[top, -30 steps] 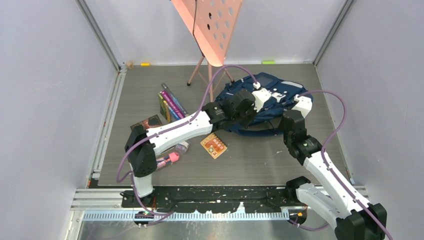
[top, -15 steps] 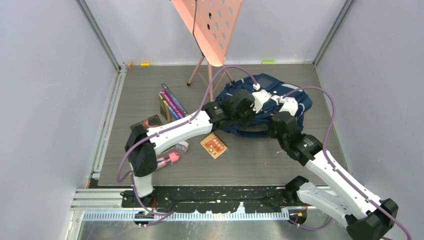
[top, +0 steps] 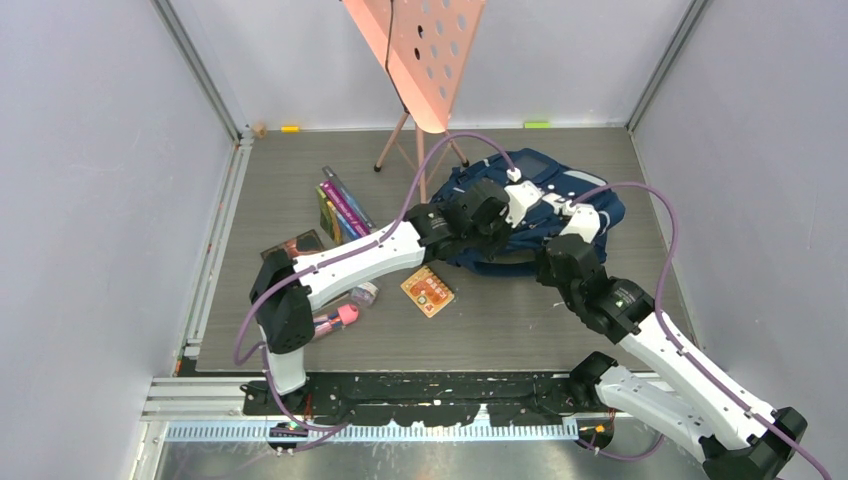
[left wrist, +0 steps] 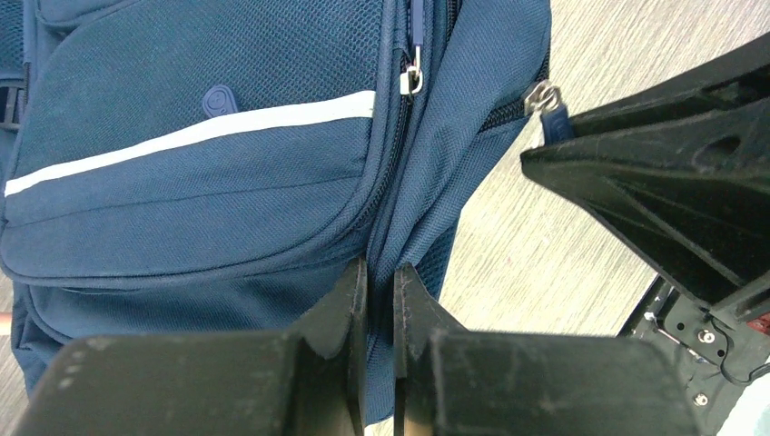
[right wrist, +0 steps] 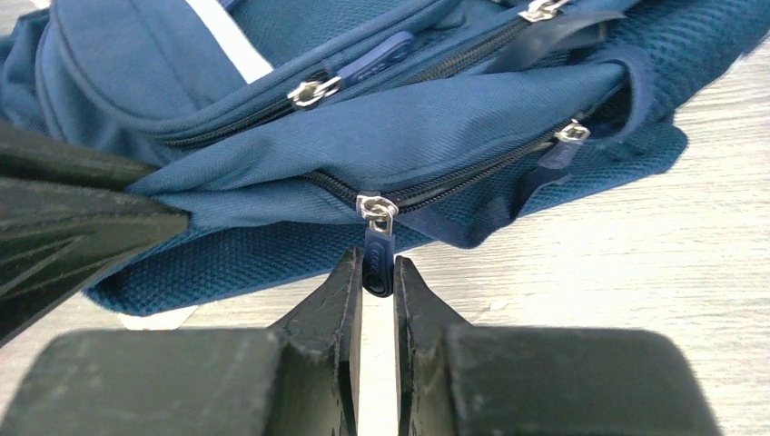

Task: Pack the student bag
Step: Unzip the student bag at the center of the board.

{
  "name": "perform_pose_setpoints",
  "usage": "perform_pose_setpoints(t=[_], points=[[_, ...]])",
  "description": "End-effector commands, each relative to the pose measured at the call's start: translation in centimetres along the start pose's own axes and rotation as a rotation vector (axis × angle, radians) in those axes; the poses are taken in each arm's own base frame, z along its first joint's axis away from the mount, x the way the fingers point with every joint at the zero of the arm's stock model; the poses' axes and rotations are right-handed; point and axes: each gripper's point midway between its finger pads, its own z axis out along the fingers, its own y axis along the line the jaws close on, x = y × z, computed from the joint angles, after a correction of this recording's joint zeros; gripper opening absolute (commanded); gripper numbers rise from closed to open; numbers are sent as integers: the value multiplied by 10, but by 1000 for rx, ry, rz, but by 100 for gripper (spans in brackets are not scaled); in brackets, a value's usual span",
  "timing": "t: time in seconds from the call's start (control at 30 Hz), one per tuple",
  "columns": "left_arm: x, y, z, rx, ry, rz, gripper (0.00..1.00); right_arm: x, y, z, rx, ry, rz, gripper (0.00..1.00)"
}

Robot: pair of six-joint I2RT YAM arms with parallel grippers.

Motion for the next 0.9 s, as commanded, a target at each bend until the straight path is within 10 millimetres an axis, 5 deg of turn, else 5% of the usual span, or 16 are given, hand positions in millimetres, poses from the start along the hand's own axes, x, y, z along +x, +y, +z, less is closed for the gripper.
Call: perform_pose_setpoints(t=[0.0,0.3,0.53,0.67,0.73,0.87], points=[[-38,7,-16,12,-127,-19,0,-12,41,-10,-210,4,-22,0],[-33,-5,-10,91,-113,21,0,-10,103,-36,-526,41,5,1],[-28,-17,-10,161,-121,36,0,3,122,-34,-574,71,-14,0],[-11,-8,-9,116,-97,38,0,-6,121,-34,-561,27,22,1],[5,-3,-8,90,-80,33,0,-12,113,-36,-528,1,35,7],[21,1,-11,67,-91,21,0,-13,88,-36,-429,-17,28,45]])
